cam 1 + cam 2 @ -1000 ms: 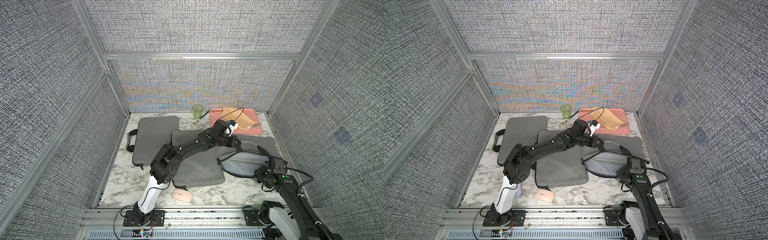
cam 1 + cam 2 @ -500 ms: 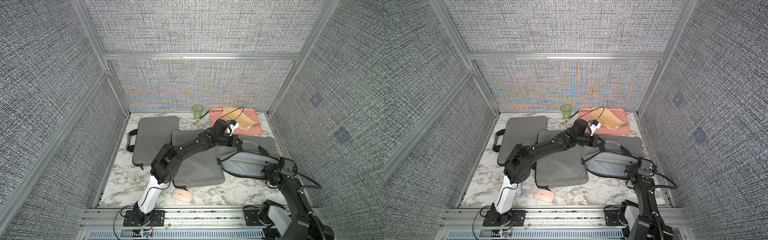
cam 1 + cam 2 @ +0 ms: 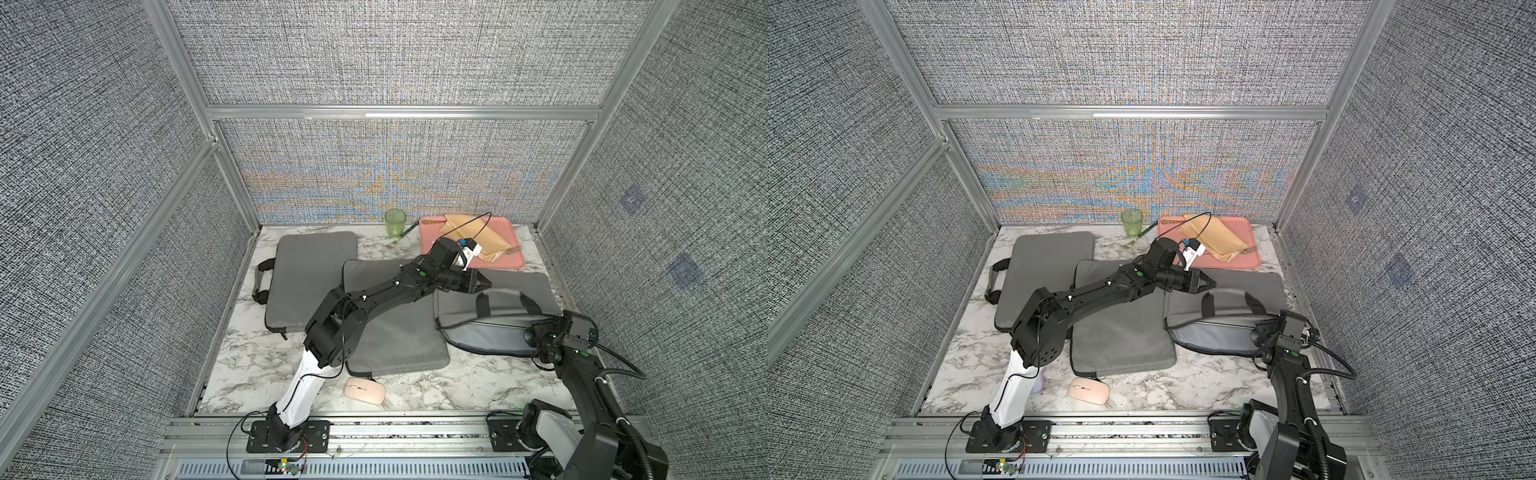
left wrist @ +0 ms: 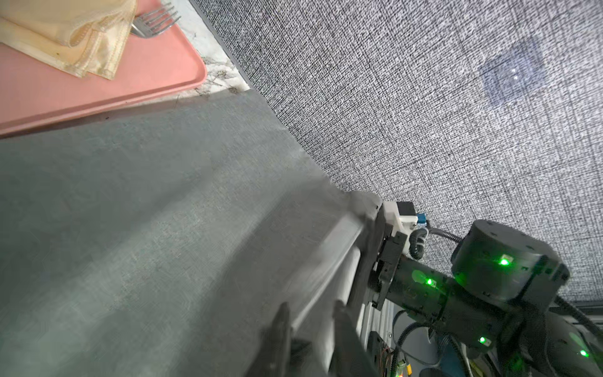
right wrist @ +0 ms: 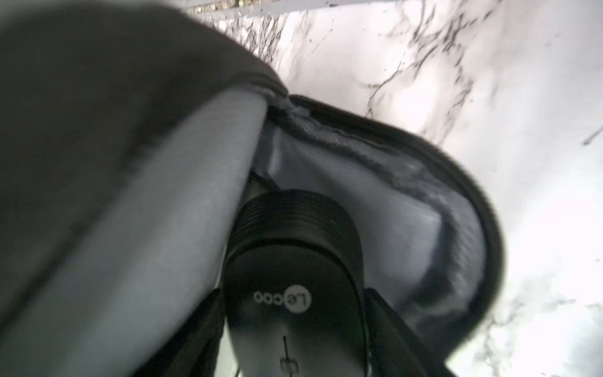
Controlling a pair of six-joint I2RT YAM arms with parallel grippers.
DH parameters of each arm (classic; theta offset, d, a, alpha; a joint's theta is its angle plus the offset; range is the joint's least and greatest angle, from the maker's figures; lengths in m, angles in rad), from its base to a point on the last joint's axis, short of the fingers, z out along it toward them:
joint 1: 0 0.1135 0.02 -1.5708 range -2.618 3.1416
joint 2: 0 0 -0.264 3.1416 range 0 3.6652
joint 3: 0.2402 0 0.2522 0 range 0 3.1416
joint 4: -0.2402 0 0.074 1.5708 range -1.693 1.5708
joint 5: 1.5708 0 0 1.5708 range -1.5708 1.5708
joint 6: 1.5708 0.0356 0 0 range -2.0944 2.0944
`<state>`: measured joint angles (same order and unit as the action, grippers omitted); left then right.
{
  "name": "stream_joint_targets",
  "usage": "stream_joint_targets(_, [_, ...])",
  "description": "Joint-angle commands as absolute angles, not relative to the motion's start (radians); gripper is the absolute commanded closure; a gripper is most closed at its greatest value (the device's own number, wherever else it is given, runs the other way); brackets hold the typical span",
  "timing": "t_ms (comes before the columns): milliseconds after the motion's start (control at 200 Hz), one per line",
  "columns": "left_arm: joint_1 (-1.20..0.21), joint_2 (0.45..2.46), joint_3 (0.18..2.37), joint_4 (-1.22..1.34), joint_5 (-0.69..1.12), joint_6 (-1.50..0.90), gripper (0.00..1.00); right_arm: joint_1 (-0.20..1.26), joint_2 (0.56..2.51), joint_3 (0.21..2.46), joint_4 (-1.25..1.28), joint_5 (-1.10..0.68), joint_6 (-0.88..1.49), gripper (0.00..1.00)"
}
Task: Put the mouse into the laptop bag
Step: Place the mouse in the zippered laptop bag.
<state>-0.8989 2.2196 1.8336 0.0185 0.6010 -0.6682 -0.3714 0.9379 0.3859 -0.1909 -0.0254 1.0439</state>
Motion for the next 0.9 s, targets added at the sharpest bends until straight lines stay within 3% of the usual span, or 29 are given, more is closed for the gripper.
stream_joint_targets(0, [-0.897,2.204,1.821,0.076,0.59,-0.666,0.35,-0.373,0.913,0.374,-0.201,-0.038,1.04,0.27])
stream_joint_targets(90, [-0.897,2.179,1.8,0.08,0.58,-0.658,0.23,-0.373,0.847,0.361,-0.249,-0.04,1.029,0.23])
stream_joint_targets(265, [-0.897,2.057,1.683,0.098,0.552,-0.632,0.2,-0.374,0.657,0.378,-0.451,-0.007,0.974,0.08])
stream_joint_targets(495, [-0.884,1.768,1.379,0.168,0.387,-0.601,0.19,-0.378,0.409,0.39,-0.676,0.016,0.929,0.07])
stream_joint_targets(666, [-0.864,1.617,1.159,0.237,0.247,-0.625,0.21,-0.357,0.345,0.459,-0.66,-0.135,0.803,0.07])
stream_joint_targets(791, [-0.853,1.59,1.068,0.305,0.203,-0.658,0.23,-0.196,0.532,0.594,-0.701,-0.152,0.717,0.08])
stream_joint_targets(896, [-0.849,1.628,1.066,0.315,0.194,-0.68,0.24,0.116,0.674,0.641,-0.642,0.014,0.74,0.08])
